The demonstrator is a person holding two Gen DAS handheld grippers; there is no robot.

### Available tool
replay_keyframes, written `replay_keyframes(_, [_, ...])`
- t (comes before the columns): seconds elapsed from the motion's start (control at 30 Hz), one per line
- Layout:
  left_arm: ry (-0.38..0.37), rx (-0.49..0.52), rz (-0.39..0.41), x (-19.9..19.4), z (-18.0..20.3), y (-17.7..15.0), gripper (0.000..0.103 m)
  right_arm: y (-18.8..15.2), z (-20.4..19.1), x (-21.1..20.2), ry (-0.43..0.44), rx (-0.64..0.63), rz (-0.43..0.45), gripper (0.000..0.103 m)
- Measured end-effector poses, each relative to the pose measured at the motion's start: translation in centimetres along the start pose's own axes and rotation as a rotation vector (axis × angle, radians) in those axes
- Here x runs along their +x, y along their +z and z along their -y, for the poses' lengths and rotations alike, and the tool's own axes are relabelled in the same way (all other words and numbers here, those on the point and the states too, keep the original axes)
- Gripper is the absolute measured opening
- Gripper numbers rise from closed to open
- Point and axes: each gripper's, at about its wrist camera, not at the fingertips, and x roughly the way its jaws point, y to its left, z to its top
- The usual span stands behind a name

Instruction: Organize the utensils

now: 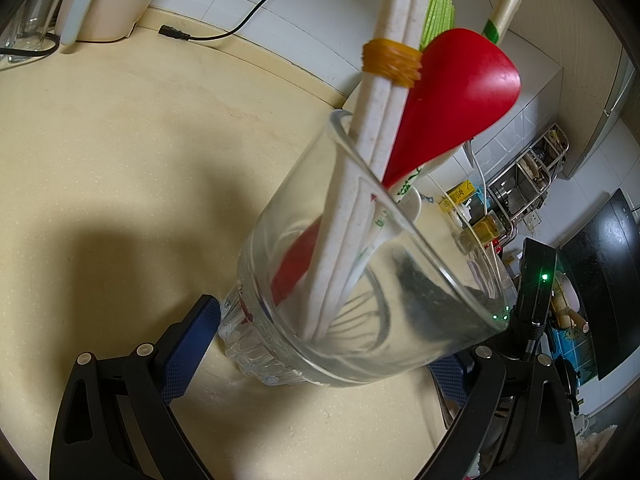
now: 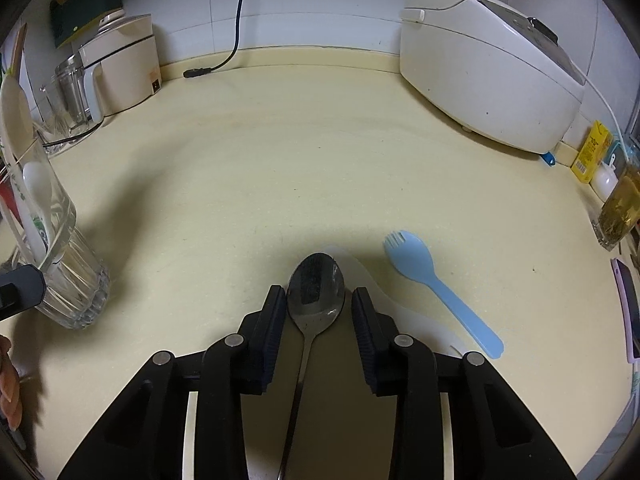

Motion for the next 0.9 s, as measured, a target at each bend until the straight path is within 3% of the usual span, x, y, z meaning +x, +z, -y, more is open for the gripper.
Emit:
replay_keyframes(0.5, [0.0,0.0,0.0,0.0,0.0,0.0,0.097,2.8,0.4,2.6,0.02,-0.035,-0.004,0.035])
replay_keyframes(0.9, [0.0,0.0,0.0,0.0,0.0,0.0,0.097,2.8,0.5,2.4,0.029,-0.021,-0.005,0.035])
